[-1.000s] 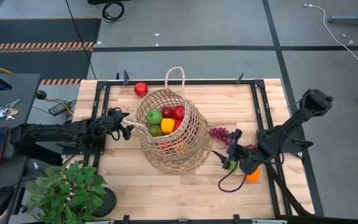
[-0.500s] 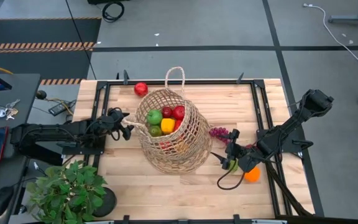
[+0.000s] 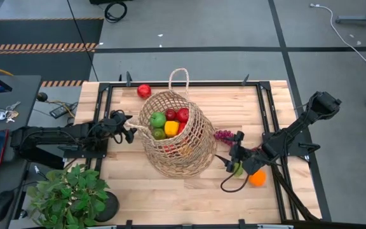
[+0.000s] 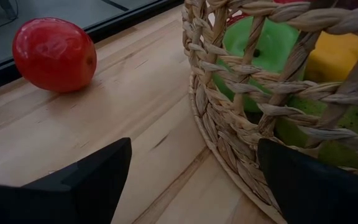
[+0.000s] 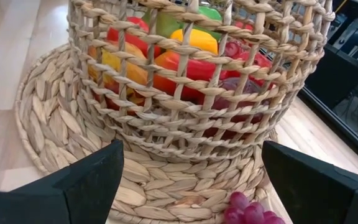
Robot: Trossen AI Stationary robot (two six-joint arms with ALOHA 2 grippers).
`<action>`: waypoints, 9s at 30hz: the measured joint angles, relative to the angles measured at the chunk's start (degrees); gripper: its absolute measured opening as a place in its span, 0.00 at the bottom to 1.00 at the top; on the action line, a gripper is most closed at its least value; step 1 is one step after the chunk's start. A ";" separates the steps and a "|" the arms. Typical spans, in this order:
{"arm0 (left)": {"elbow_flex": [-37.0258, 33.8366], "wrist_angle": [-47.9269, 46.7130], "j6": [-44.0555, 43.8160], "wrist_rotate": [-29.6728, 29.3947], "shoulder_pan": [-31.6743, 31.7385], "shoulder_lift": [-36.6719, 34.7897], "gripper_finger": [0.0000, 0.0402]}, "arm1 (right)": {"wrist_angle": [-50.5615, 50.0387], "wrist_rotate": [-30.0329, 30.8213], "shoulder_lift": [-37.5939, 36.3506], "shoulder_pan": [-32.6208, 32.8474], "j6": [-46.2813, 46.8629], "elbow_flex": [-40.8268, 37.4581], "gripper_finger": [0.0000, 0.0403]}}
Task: Build produce basket
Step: Put the green cucumber into the basket
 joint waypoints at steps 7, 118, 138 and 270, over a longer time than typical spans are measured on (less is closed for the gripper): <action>0.00 0.00 -0.01 0.02 0.00 0.00 0.89 | -0.04 -3.49 0.00 -2.03 -0.26 0.00 0.95; 0.00 -0.04 0.00 0.02 0.02 -0.01 0.89 | -86.46 -41.69 25.56 -1.82 -9.61 33.04 0.93; 0.00 -0.02 -0.02 0.00 0.00 -0.02 0.89 | -95.04 -35.84 27.74 -1.96 -23.73 38.51 0.93; 0.02 -0.02 -0.02 0.00 0.02 0.00 0.89 | -70.86 -41.48 28.18 1.06 -36.97 32.92 0.47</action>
